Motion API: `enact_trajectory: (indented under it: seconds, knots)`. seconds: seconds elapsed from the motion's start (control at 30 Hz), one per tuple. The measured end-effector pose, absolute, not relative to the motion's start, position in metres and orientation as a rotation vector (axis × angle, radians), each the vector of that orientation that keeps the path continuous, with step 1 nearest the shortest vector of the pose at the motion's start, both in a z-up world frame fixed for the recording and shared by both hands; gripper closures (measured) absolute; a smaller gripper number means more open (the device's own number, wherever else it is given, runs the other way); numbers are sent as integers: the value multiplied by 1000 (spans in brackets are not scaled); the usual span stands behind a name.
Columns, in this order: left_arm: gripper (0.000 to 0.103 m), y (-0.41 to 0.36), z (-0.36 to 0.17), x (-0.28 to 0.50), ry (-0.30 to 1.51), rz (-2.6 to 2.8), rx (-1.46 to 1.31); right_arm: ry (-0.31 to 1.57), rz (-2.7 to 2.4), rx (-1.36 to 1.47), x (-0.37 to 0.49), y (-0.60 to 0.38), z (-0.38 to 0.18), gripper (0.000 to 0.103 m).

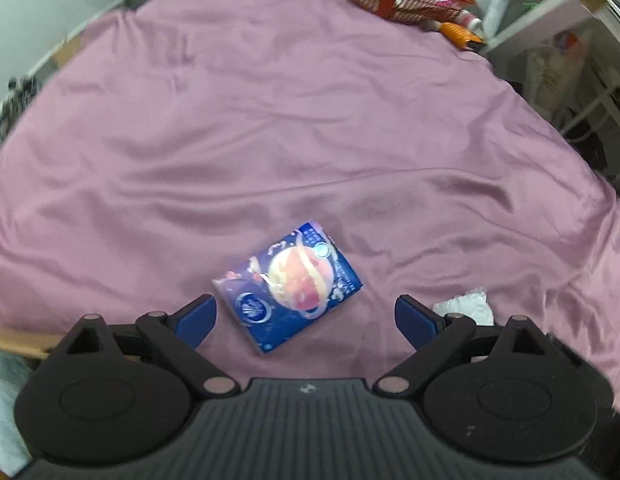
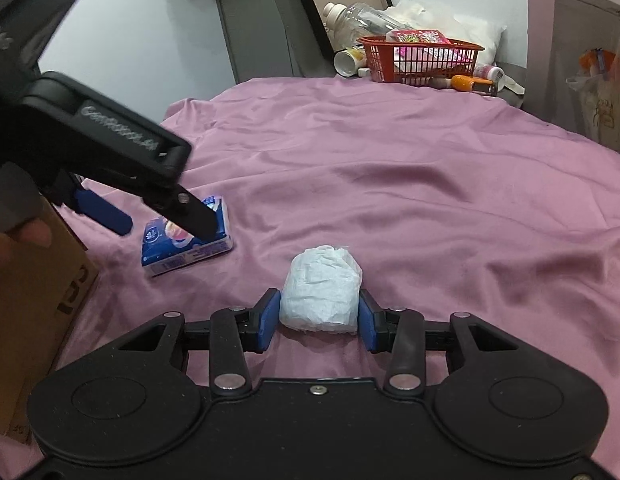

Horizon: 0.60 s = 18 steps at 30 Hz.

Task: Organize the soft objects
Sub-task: 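Grasp the white cloth bundle with the right gripper while the left grasps the blue tissue pack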

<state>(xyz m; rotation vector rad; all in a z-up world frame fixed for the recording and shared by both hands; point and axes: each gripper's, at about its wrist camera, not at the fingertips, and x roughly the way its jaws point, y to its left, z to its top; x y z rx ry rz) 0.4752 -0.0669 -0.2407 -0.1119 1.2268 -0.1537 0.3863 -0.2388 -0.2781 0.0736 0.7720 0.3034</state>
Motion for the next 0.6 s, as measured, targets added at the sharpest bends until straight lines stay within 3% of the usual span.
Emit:
enact_trajectory:
  seconds: [0.43,0.6]
  knots:
    - [8,-74,-268,493,1240,-32,-163,754,297,56,389,-238,-283,63]
    - [21,-71,-266,487,1208,-25,-159,729,276,-21,391,-226,-285,63]
